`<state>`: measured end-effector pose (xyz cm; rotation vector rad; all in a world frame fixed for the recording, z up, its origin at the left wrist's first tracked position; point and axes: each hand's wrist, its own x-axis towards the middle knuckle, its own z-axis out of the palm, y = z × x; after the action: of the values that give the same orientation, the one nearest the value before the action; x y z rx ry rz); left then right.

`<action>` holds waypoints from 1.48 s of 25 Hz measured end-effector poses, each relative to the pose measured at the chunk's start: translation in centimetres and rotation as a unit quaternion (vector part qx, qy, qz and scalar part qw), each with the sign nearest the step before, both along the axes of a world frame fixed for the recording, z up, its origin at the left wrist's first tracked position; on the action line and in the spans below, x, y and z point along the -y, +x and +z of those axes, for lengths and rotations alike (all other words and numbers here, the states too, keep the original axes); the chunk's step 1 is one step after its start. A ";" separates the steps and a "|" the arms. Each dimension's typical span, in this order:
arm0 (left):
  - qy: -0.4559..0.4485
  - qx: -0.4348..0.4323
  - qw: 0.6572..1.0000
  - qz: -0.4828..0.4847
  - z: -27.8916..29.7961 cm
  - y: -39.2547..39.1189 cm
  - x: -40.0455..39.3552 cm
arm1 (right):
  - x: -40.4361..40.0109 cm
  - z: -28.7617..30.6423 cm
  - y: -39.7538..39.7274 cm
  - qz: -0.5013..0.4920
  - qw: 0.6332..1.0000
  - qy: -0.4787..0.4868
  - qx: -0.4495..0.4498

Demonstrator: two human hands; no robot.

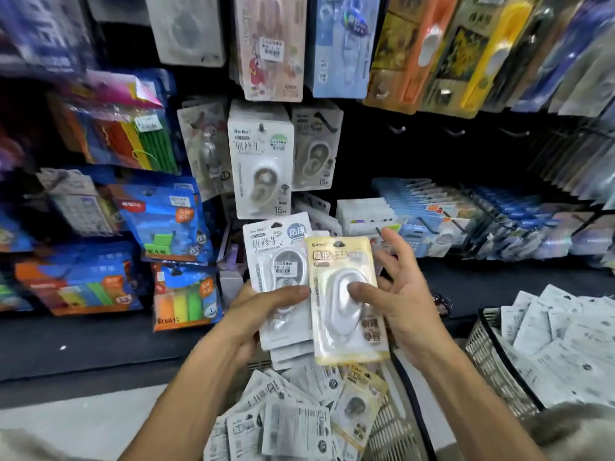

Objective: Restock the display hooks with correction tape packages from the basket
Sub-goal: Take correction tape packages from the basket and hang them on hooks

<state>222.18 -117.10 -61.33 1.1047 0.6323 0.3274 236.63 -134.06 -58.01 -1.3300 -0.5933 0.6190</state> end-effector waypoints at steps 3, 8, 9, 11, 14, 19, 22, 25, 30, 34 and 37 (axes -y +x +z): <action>0.073 0.029 0.997 0.002 4.7 0.4 -0.9 | -1.2 2.1 0.2 -0.007 0.998 0.000 -0.069; 0.138 0.076 0.986 -0.052 9.5 0.9 -4.0 | -2.7 6.9 5.6 -0.156 0.984 0.044 0.079; 0.147 0.083 0.984 -0.062 9.9 1.1 -4.5 | -3.0 7.7 7.3 -0.179 0.979 0.036 0.096; 0.155 0.088 0.981 -0.071 10.2 1.6 -5.2 | -3.6 8.9 10.7 -0.204 0.973 0.010 0.111; 0.153 0.083 0.982 -0.069 9.8 2.5 -5.4 | -4.0 9.7 13.7 -0.195 0.973 -0.043 0.115; 0.164 0.116 0.976 -0.080 9.6 4.0 -5.4 | -4.4 9.5 14.3 -0.181 0.965 -0.092 0.163; 0.156 0.139 0.976 -0.065 9.3 4.0 -5.4 | -5.0 9.3 12.7 -0.225 0.887 -0.221 0.337; 0.176 0.129 0.975 -0.045 9.0 4.5 -5.3 | -6.1 9.2 8.2 -0.182 0.930 -0.088 0.306; 0.289 0.082 0.953 -0.019 9.1 5.4 -4.8 | -7.9 6.9 1.7 0.061 0.989 -0.066 0.116; 0.261 0.091 0.959 -0.068 9.2 4.8 -5.1 | -8.3 7.0 1.6 0.030 0.998 0.036 0.030; 0.186 0.110 0.974 -0.065 9.4 4.5 -4.9 | -8.8 7.5 1.4 0.049 0.995 0.085 -0.030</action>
<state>226.69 -112.16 -51.94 1.4375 0.3039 0.4611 238.01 -125.29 -50.49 -1.1251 -0.6511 0.6721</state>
